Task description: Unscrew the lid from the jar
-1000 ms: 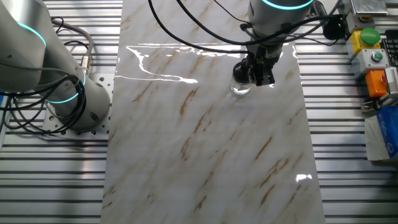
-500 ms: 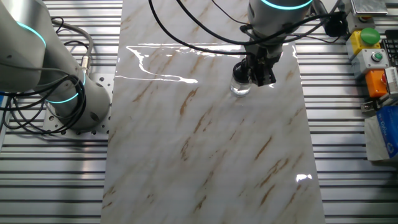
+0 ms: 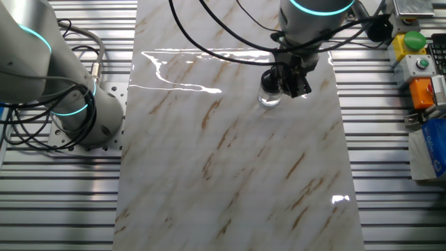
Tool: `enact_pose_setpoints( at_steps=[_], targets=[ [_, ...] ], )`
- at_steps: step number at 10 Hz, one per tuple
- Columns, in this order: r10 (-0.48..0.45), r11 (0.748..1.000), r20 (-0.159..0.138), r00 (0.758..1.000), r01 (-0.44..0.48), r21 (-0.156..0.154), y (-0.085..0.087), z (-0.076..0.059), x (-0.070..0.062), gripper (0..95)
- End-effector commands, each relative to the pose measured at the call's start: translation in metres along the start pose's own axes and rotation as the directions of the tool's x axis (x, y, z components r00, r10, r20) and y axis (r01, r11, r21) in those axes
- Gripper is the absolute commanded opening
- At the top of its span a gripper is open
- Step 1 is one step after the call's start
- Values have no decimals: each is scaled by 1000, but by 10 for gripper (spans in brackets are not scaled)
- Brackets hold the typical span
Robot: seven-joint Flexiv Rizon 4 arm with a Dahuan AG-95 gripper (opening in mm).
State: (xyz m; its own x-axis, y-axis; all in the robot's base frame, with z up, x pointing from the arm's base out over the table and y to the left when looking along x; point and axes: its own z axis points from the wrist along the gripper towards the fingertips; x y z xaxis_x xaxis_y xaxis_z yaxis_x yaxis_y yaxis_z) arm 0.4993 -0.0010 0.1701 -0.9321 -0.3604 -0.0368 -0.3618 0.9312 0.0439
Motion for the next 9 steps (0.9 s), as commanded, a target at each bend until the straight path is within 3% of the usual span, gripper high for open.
enact_pose_setpoints(
  at_steps=[1,6,9],
  targets=[
    [-53,999,-9,999,52,-11,1,0,-1,0],
    [-81,996,6,997,82,-34,1,0,-1,0],
    [-100,995,-16,995,99,-15,1,0,-1,0]
  ],
)
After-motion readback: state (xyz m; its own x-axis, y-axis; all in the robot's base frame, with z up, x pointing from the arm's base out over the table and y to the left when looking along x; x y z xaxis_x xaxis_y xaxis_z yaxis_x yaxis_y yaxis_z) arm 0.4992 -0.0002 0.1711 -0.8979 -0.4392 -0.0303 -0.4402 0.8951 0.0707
